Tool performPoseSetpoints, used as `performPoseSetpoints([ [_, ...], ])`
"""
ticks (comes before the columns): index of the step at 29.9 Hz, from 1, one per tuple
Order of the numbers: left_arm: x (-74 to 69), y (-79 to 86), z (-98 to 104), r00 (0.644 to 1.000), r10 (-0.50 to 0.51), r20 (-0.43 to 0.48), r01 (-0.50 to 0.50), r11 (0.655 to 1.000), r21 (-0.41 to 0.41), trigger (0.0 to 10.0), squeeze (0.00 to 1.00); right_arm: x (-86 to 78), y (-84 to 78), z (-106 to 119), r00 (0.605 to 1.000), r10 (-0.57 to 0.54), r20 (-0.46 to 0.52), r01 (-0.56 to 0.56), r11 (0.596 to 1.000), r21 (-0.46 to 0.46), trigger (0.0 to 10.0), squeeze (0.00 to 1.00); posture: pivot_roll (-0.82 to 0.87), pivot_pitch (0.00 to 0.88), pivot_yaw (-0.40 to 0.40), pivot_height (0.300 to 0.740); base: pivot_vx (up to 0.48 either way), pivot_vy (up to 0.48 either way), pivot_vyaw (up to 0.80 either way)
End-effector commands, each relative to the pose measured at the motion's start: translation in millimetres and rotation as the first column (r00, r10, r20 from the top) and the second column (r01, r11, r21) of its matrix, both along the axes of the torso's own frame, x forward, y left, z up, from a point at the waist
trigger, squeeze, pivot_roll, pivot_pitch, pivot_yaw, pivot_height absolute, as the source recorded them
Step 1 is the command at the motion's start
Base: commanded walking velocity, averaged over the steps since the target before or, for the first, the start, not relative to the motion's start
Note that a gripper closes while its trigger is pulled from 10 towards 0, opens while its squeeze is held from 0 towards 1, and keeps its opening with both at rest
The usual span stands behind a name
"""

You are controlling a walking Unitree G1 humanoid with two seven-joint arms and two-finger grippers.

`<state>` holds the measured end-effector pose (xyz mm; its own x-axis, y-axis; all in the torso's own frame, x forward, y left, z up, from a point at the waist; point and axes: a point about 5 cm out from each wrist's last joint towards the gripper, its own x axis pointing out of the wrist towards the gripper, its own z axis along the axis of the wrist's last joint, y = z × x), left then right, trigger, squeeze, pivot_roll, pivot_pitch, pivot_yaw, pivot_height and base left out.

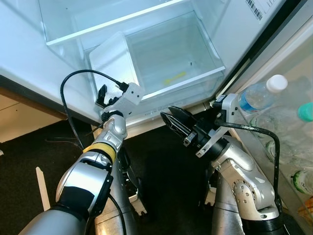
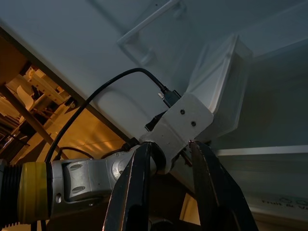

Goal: Restocking fridge

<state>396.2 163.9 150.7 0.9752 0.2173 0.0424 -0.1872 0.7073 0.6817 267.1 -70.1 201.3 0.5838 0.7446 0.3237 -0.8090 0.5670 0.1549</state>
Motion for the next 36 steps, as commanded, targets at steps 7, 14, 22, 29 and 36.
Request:
performPoseSetpoints([
  [7, -9.1, -3.4, -24.2, 0.996, -0.017, -0.092, 0.018, 1.000, 0.016, 10.0, 0.00, -5.8, 2.3, -2.1, 1.000, 0.021, -0.018, -0.020, 1.000, 0.010, 10.0, 0.00, -0.06, 0.643, 0.070, 0.415, 0.000, 0.000, 0.00],
  [14, -6.4, 3.1, -12.9, 0.998, -0.038, -0.059, 0.048, 0.983, 0.177, 10.0, 0.00, -4.0, 2.8, -0.3, 1.000, 0.019, -0.019, -0.018, 1.000, 0.026, 10.0, 0.00, -0.06, 0.636, 0.069, 0.415, 0.000, 0.000, 0.00],
  [22, 3.4, -13.2, 13.8, 0.982, -0.182, -0.049, 0.188, 0.934, 0.302, 10.0, 0.00, -4.2, 3.4, 1.2, 1.000, 0.016, -0.017, -0.016, 0.999, 0.030, 10.0, 0.00, -0.06, 0.635, 0.071, 0.415, 0.000, 0.000, 0.00],
  [29, 3.2, -34.5, 19.7, 0.911, -0.389, -0.136, 0.407, 0.901, 0.151, 10.0, 0.00, -3.5, 3.1, 3.2, 1.000, 0.010, -0.014, -0.010, 0.999, 0.035, 10.0, 0.00, -0.05, 0.634, 0.073, 0.415, 0.000, 0.000, 0.00],
  [36, -5.0, -47.1, 14.3, 0.803, -0.550, -0.229, 0.584, 0.803, 0.120, 10.0, 0.00, -2.8, 3.0, 4.5, 1.000, 0.007, -0.012, -0.006, 0.999, 0.037, 10.0, 0.00, -0.05, 0.633, 0.072, 0.415, 0.000, 0.000, 0.00],
])
